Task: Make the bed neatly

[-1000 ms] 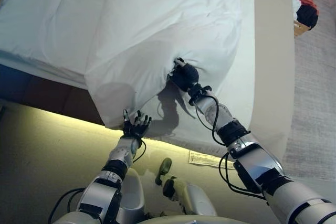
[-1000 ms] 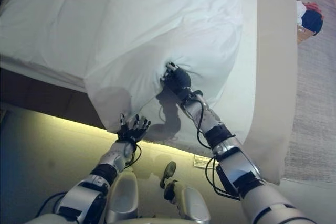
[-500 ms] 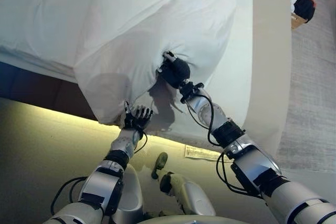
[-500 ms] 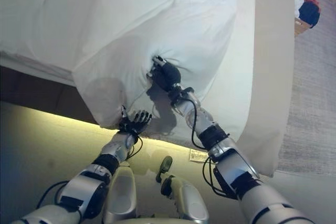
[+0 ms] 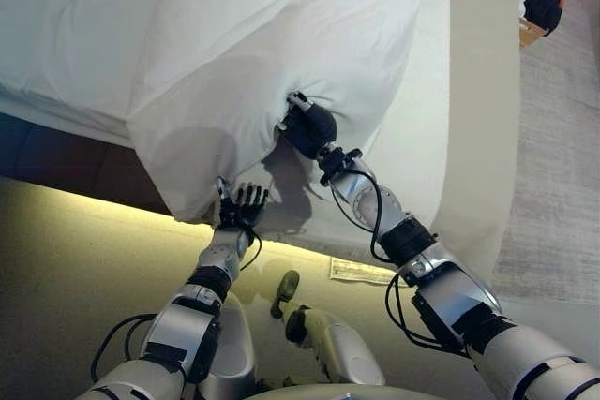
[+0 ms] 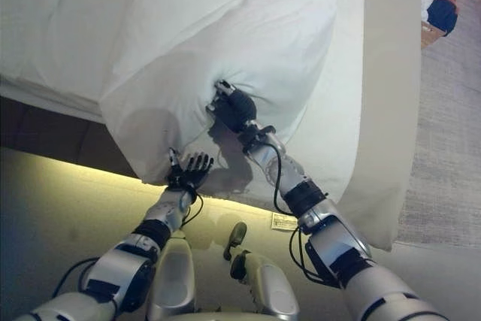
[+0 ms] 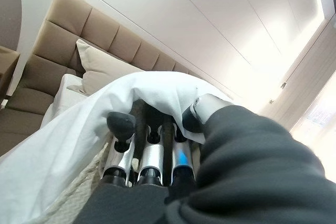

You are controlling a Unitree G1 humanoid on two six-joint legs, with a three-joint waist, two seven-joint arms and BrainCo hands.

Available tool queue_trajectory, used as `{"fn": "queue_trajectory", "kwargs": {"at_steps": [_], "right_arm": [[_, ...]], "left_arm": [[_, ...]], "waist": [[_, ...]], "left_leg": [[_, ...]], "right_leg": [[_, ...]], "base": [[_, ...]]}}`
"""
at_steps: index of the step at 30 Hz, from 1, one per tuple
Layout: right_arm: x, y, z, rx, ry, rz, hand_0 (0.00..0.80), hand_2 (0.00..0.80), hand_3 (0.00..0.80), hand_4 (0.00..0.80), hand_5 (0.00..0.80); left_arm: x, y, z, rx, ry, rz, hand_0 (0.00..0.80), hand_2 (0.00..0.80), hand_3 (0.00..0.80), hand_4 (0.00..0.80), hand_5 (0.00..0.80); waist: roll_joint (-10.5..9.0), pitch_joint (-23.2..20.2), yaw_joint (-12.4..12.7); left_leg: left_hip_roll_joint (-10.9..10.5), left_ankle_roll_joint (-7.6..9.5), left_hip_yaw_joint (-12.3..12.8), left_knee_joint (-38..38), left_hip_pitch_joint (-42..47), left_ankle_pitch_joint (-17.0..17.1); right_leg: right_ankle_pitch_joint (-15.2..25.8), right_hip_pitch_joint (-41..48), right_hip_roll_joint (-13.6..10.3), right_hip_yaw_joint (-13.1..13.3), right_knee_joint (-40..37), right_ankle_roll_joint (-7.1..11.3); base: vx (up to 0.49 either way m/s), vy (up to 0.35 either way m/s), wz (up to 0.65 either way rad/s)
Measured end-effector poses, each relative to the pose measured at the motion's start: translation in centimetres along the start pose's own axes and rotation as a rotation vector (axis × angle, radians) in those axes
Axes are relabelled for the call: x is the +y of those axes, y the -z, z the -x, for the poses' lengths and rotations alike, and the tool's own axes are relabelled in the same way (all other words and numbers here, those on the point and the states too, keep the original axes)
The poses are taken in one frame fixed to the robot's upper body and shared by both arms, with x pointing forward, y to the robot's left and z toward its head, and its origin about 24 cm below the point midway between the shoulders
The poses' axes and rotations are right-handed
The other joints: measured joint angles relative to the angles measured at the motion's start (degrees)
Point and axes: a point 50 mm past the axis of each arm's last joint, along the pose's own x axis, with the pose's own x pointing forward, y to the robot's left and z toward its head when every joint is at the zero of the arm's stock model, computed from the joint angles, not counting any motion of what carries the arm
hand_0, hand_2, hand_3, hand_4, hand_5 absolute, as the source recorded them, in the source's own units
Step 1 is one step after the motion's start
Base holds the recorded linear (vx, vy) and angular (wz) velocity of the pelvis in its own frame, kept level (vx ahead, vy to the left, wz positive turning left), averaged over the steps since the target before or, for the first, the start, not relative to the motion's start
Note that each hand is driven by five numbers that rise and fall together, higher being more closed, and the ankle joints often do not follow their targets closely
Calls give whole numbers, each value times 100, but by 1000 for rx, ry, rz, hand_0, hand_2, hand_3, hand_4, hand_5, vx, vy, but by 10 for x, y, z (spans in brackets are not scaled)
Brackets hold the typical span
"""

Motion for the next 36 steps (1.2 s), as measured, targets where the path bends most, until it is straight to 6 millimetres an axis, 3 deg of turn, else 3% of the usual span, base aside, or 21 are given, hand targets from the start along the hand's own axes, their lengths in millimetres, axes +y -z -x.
{"fn": "queue_trajectory", "kwargs": {"at_steps": [12, 22, 36], "right_arm": [[-14, 10, 28, 44, 35, -8, 800, 800, 800, 800, 800], [-31, 25, 49, 109, 105, -41, 800, 800, 800, 800, 800], [-52, 50, 84, 211, 172, -118, 800, 800, 800, 800, 800]], "left_arm": [[-33, -45, -2, -180, 140, 88, 0, 0, 0, 0, 0], [-46, -59, 0, -222, 217, 125, 0, 0, 0, 0, 0], [-16, -90, 18, -297, 159, 130, 0, 0, 0, 0, 0]], "waist": [[-41, 67, -13], [-211, 81, 12], [-310, -138, 40]], "left_leg": [[6, -2, -8, 27, 10, -12], [-9, -2, -37, -97, 362, -14], [-79, 23, -8, -509, 1238, -40]], "right_leg": [[-11, 16, -9, -10, 37, -3], [1, 443, 3, -34, -168, 13], [38, 1393, 7, -35, -720, 89]], "base": [[41, 3, 0], [70, 8, 4], [121, 40, 3]]}}
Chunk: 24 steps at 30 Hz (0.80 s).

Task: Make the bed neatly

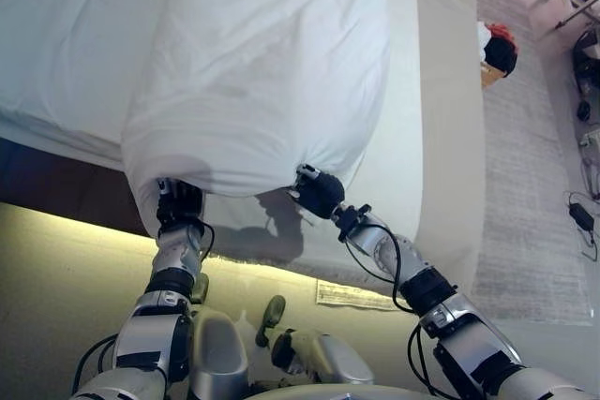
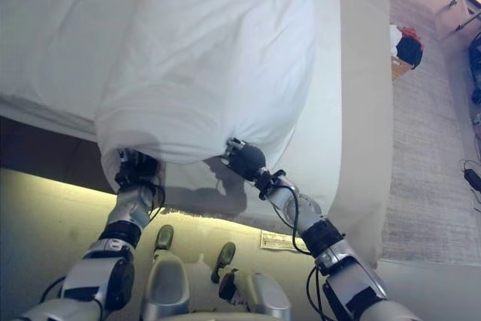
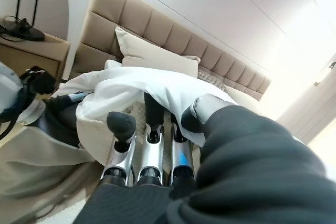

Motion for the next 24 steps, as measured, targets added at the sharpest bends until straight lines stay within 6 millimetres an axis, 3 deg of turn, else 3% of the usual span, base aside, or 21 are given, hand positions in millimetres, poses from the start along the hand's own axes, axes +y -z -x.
{"fn": "queue_trajectory", "kwargs": {"at_steps": [2, 3, 6, 9, 15, 19, 24], "right_arm": [[-6, 8, 6, 18, 24, -15, 800, 800, 800, 800, 800], [-11, 12, 10, 28, 44, -14, 0, 0, 0, 0, 0], [-25, 32, 28, 76, 114, -30, 0, 0, 0, 0, 0], [-31, 54, 53, 138, 126, -81, 0, 0, 0, 0, 0], [-53, 87, 104, 208, 255, -198, 0, 0, 0, 0, 0], [-68, 99, 136, 232, 352, -244, 0, 0, 0, 0, 0], [-88, 124, 188, 394, 504, -266, 0, 0, 0, 0, 0]], "left_arm": [[10, -6, 5, -5, -27, -5, 0, 0, 0, 0, 0], [16, -10, 9, -8, -42, -8, 0, 0, 0, 0, 0], [40, -27, 22, -51, -119, -16, 0, 0, 0, 0, 0], [60, -63, 40, -160, -177, 2, 0, 0, 0, 0, 0], [93, -99, 73, -263, -278, 16, 0, 0, 0, 0, 0], [109, -116, 93, -291, -331, 22, 0, 0, 0, 0, 0], [116, -122, 100, -298, -360, 35, 0, 0, 0, 0, 0]], "waist": [[29, -100, 14], [46, -190, -2], [109, -538, -1], [224, -856, -21], [437, -1301, -69], [584, -1535, -221], [840, -1722, -393]], "left_leg": [[-20, 8, 14, -83, 205, -18], [-28, 13, 28, -118, 296, -35], [-51, 24, 54, -179, 591, -122], [-57, 33, 164, -362, 958, -131], [-104, 65, 187, -593, 1432, -121], [-185, 161, 261, -759, 1624, -95], [-296, 263, 321, -896, 1786, -40]], "right_leg": [[-9, 186, -14, 3, -58, 27], [-14, 276, -18, 8, -108, 37], [-37, 594, -27, 22, -241, 80], [-47, 895, -32, 103, -363, 101], [-91, 1295, -81, 138, -455, 171], [-158, 1389, -175, 169, -421, 271], [-130, 1435, -294, 234, -383, 341]], "base": [[226, 45, 1], [234, 55, 1], [226, 101, -1], [154, 113, -11], [136, 155, -1], [45, 168, -4], [-15, 113, -5]]}}
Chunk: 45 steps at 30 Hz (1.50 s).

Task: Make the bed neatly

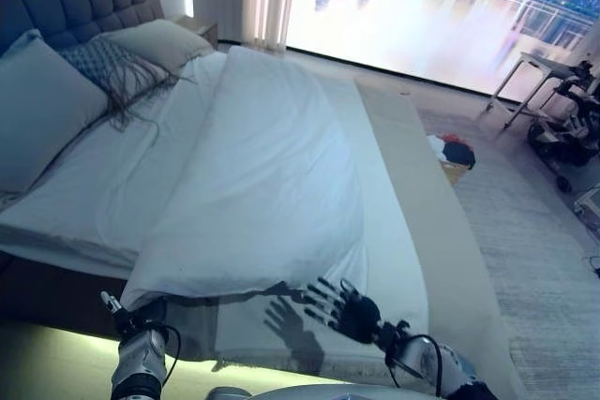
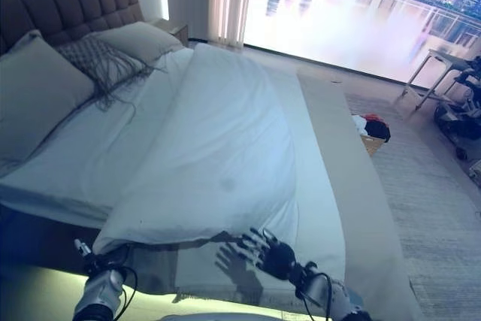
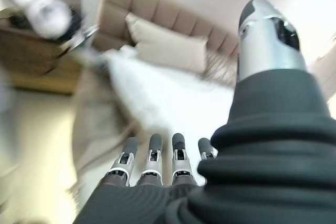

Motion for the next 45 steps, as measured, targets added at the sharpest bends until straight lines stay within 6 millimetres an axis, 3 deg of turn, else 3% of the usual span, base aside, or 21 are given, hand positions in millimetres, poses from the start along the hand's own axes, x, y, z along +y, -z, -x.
{"fn": "queue_trajectory", "kwargs": {"at_steps": [3, 8, 14, 19, 29, 37, 42, 45], "right_arm": [[-34, 17, 18, 53, 132, -42, 0, 0, 0, 0, 0], [-77, 38, 52, 52, 303, -191, 0, 0, 0, 0, 0], [-105, 52, 84, -6, 422, -290, 0, 0, 0, 0, 0], [-114, 56, 95, 4, 485, -262, 0, 0, 0, 0, 0], [-114, 26, 85, -68, 497, -179, 0, 0, 0, 0, 0], [-115, 14, 85, -96, 531, -172, 0, 0, 0, 0, 0], [-117, 13, 89, -100, 547, -173, 0, 0, 0, 0, 0], [-119, 9, 93, -106, 557, -165, 0, 0, 0, 0, 0]], "left_arm": [[9, -9, 2, -18, -33, 13, 0, 0, 0, 0, 0], [10, -21, 1, -19, -42, 12, 0, 0, 0, 0, 0], [-15, -43, -4, -24, 10, -26, 0, 0, 0, 0, 0], [-35, -58, -6, -18, 48, -90, 0, 0, 0, 0, 0], [-81, -72, -10, -3, 118, -174, 0, 0, 0, 0, 0], [-116, -96, -6, -55, 100, -228, 0, 0, 0, 0, 0], [-135, -124, 2, -115, 78, -206, 0, 0, 0, 0, 0], [-136, -135, 5, -152, 64, -131, 0, 0, 0, 0, 0]], "waist": [[119, -112, -149], [184, -169, -138], [291, -222, -174], [311, -220, -156], [309, -223, -113], [271, -213, -109], [160, -212, -109], [133, -208, -105]], "left_leg": [[-35, 40, 20, -1, 4, -11], [-44, 37, 33, 2, 0, -7], [-54, 75, 18, -22, -8, -28], [-78, 93, -6, -25, -54, -39], [-104, 58, -473, -1, -353, -9], [-79, 31, -484, -18, -413, -30], [-22, -36, -485, -38, -466, -99], [-7, -38, -487, -13, -554, -97]], "right_leg": [[10, 0, -48, 24, -2, 32], [-2, -23, -51, 58, 12, 49], [-44, -76, -103, 69, 76, 86], [-54, -129, -131, 85, 98, 93], [85, -268, -107, -87, -194, 79], [133, -297, -93, -234, -330, 76], [140, -387, -71, -311, -335, 75], [203, -506, -84, -393, -322, 77]], "base": [[-43, 94, -4], [-44, 71, -3], [-42, 63, -1], [-108, 42, -2], [-101, 12, 3], [-72, 38, -2], [-54, 41, -18], [-52, 38, -18]]}}
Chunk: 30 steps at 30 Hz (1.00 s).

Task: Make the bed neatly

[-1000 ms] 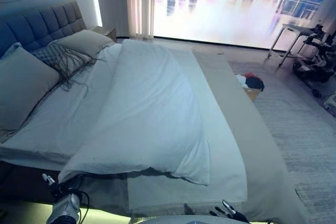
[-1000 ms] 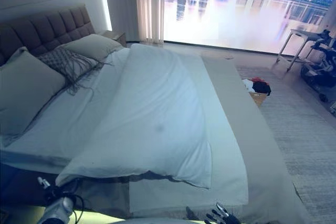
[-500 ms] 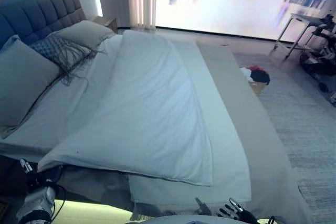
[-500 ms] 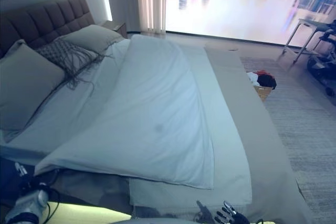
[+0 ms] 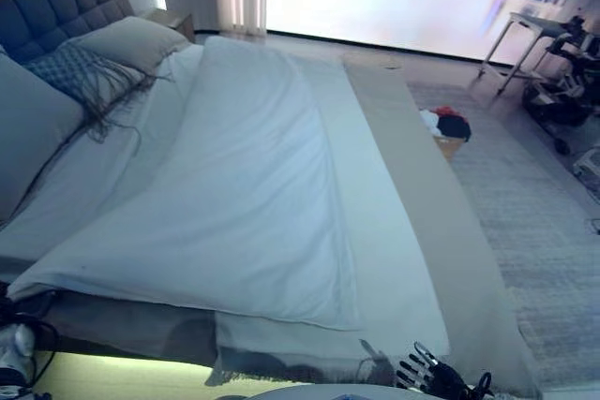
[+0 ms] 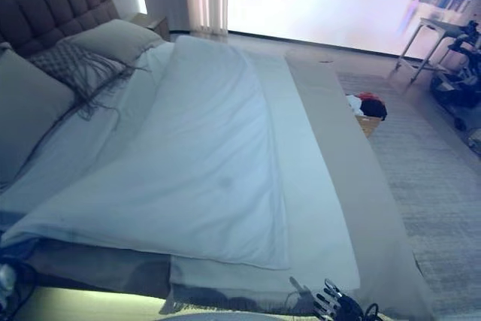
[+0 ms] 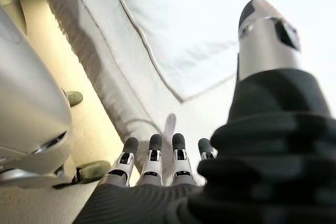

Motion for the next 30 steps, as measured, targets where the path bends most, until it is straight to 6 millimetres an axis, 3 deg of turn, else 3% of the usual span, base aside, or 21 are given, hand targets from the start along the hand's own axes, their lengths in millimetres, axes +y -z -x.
{"fn": "queue_trajectory", "kwargs": {"at_steps": [3, 9, 19, 24, 30], "right_arm": [[-1, -8, 2, -21, 2, 4, 0, 0, 0, 0, 0], [1, -14, 2, -55, -10, -26, 0, 0, 0, 0, 0], [0, -16, 3, -57, -11, -23, 0, 0, 0, 0, 0], [3, -19, 2, -71, -18, -13, 0, 0, 0, 0, 0], [6, -25, 1, -110, -30, -17, 0, 0, 0, 0, 0]], "left_arm": [[6, -8, 2, -28, -29, 76, 0, 0, 0, 0, 0], [37, -25, 9, -98, -134, 326, 0, 0, 0, 0, 0], [57, -15, 14, -11, -198, 422, 0, 0, 0, 0, 0], [67, 5, 11, 55, -167, 391, 0, 0, 0, 0, 0], [82, 56, 8, 218, -43, 202, 0, 0, 0, 0, 0]], "waist": [[-14, 5, -6], [-30, 13, -9], [-24, 18, 66], [13, 56, 203], [100, 513, 494]], "left_leg": [[10, 0, 0, 2, -71, 0], [23, -40, -19, 3, -87, -29], [3, -56, -190, 32, -275, -43], [-61, -57, -292, 165, -461, -45], [-130, -53, -305, 593, -947, -46]], "right_leg": [[20, -102, -2, -3, 1, 1], [31, -166, -10, -7, -1, 11], [30, -258, -13, -145, 3, 21], [9, -272, -23, -302, 6, 49], [-65, -250, 19, -413, 15, 9]], "base": [[-66, 34, -11], [-64, 24, -10], [-41, -27, 7], [-57, -61, 19], [-76, -126, 45]]}}
